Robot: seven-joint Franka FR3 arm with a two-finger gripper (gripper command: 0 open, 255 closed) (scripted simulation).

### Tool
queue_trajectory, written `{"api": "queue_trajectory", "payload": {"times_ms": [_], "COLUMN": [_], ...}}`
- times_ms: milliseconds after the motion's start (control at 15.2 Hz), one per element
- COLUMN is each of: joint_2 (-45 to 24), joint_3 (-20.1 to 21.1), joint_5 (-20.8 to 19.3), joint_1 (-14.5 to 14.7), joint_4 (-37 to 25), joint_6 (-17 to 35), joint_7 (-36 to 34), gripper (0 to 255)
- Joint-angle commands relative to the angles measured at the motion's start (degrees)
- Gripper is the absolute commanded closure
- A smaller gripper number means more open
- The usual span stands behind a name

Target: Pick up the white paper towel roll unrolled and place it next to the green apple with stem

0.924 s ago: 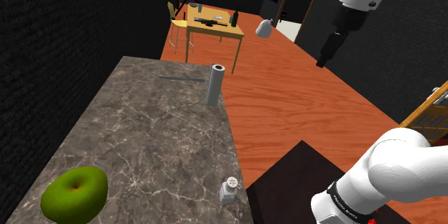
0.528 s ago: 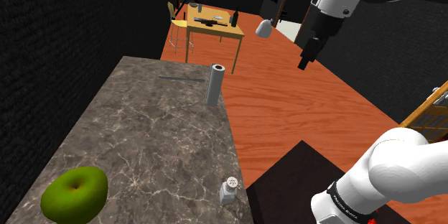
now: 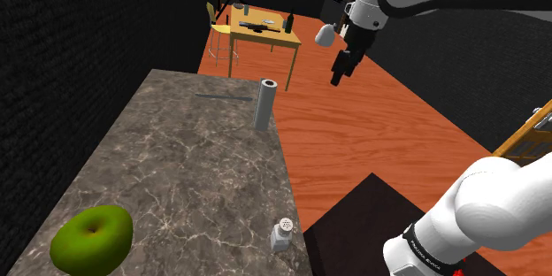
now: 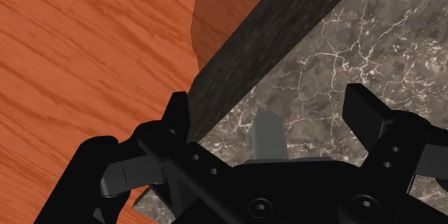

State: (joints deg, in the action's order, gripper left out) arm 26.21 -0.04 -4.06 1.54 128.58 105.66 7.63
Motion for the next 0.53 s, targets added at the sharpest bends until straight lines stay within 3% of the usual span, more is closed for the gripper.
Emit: {"api": "queue_trajectory", "payload": {"times_ms": [0,462], "joint_2": [-4.37,-18.46], "joint_3": [0.49,1.57], "joint_5": [0.24,0.37], "joint_1": [0.36,1.16], "joint_4": [-1.86,-9.9], "joint_6": [2.92,10.18], "joint_7": [-0.6,-1.67], "gripper": [0,0]}}
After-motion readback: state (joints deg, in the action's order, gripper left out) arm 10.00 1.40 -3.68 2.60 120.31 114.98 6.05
